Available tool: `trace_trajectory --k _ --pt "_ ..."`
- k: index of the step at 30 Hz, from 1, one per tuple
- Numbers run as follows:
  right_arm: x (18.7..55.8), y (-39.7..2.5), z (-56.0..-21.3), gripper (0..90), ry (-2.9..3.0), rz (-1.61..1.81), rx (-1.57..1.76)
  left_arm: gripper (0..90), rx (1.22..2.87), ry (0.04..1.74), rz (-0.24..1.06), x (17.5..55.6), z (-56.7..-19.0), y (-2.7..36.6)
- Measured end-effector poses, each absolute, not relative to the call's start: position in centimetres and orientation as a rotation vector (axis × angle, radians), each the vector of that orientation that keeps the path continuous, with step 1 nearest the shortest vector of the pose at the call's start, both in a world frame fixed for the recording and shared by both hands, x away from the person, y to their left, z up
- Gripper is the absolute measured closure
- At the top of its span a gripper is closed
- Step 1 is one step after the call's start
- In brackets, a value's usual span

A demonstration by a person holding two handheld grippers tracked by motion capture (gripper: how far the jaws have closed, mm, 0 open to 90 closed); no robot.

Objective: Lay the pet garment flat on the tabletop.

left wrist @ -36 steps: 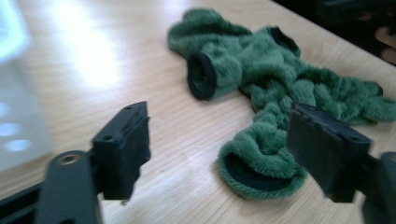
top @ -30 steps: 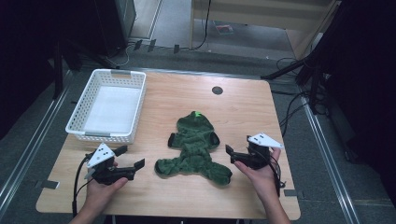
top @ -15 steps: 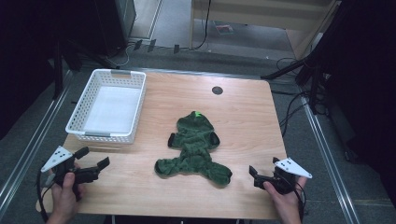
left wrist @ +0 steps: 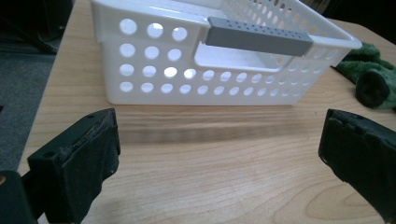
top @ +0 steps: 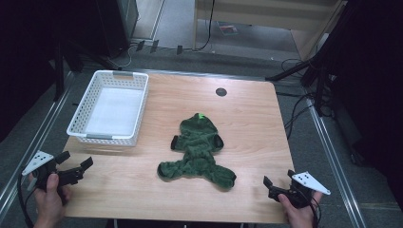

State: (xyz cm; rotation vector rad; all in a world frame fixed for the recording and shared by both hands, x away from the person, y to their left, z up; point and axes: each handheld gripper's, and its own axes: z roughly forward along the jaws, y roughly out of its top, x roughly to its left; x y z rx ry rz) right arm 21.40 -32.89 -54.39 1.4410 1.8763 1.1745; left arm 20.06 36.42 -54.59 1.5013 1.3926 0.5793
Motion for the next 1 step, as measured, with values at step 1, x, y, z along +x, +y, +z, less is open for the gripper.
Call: trace_trajectory --k 1 --pt "21.38 -32.84 -54.35 0.0 1.881 1.175 1.439 0.0 1.503 1.395 0.579 20.1 -54.6 36.39"
